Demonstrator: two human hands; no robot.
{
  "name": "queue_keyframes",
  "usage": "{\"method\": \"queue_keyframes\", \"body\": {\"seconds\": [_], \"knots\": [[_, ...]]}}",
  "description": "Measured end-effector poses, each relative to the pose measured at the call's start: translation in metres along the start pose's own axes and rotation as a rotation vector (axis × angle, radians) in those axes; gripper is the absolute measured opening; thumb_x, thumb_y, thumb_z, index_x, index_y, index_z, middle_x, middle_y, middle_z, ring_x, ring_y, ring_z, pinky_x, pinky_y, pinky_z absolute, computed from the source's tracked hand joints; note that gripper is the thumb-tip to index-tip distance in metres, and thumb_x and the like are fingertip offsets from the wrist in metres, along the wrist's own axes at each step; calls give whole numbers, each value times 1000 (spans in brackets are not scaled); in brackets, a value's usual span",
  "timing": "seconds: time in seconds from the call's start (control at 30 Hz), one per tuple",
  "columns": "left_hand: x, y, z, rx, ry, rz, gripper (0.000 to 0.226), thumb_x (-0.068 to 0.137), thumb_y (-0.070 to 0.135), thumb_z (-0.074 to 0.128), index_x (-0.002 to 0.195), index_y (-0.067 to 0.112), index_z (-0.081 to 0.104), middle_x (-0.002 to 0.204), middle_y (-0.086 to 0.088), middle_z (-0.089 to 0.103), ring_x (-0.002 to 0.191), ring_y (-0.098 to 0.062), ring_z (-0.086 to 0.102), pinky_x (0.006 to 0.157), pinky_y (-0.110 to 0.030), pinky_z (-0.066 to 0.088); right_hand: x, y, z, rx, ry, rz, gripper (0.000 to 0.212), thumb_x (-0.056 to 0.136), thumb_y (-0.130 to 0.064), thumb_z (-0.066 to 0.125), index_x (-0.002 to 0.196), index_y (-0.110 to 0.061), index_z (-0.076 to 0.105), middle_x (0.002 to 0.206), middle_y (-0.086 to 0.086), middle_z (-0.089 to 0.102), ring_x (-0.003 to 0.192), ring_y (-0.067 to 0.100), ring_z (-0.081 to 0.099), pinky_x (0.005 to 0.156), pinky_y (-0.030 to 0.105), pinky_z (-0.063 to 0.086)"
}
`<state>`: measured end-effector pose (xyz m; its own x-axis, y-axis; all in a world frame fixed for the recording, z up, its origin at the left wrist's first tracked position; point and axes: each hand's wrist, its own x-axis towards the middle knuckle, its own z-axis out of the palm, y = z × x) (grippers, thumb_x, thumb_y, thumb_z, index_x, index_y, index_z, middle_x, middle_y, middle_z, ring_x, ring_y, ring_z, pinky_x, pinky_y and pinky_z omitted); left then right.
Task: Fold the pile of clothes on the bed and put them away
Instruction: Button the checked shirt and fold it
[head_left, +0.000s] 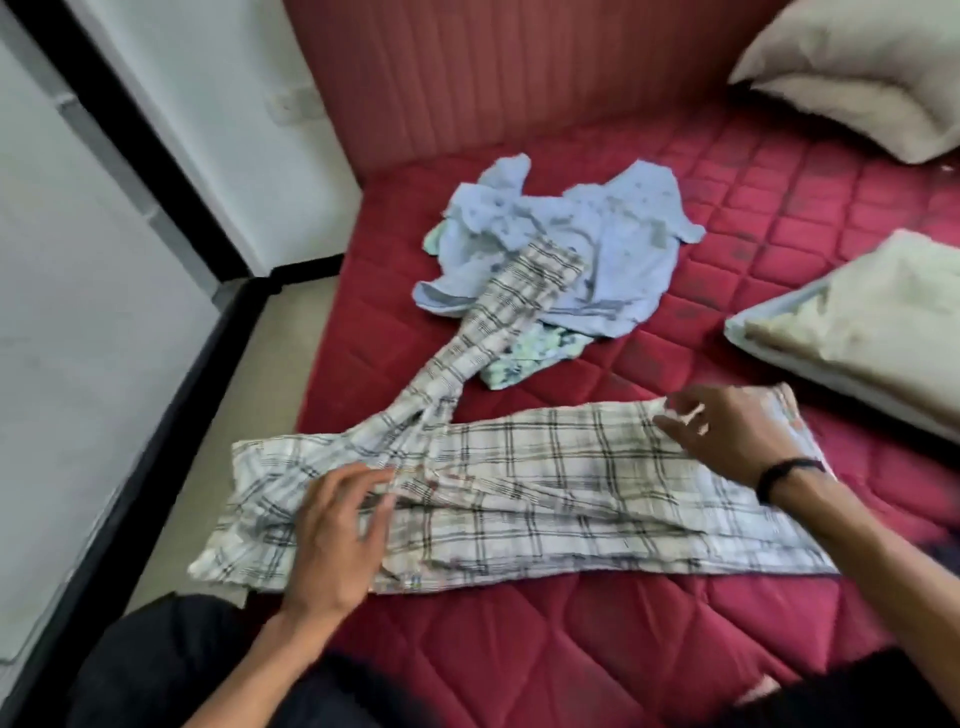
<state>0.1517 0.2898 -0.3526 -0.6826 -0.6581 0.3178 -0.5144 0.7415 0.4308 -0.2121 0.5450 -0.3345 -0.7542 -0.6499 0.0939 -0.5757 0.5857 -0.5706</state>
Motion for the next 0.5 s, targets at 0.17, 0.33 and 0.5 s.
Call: {"method": "queue_keyframes", "body": {"seconds": [0.17,0.33,0.5], "knots": [[32,-104,-53,246,-247,-264,98,66,98,43,141,36,55,144,1,55,133,-30,48,107,-52,42,15,-73,41,58,-133,-48,13,93,-28,75,101,-18,73,88,-7,73,78,16,69,69,29,49],[33,-132,-42,39,-232,-307,107,62,100,48,150,40,44,153,-1,46,140,-31,40,113,-56,38,113,-128,81,307,-131,199,19,93,-36,65,107,-22,66,97,15,77,77,33,74,76,49,61],[37,-139,-41,-134,-61,-304,83,82,84,54,149,35,49,154,8,42,142,-17,30,116,-49,31,227,-136,102,849,-135,527,57,87,-54,71,133,-29,50,112,18,61,82,34,62,68,35,48]]}}
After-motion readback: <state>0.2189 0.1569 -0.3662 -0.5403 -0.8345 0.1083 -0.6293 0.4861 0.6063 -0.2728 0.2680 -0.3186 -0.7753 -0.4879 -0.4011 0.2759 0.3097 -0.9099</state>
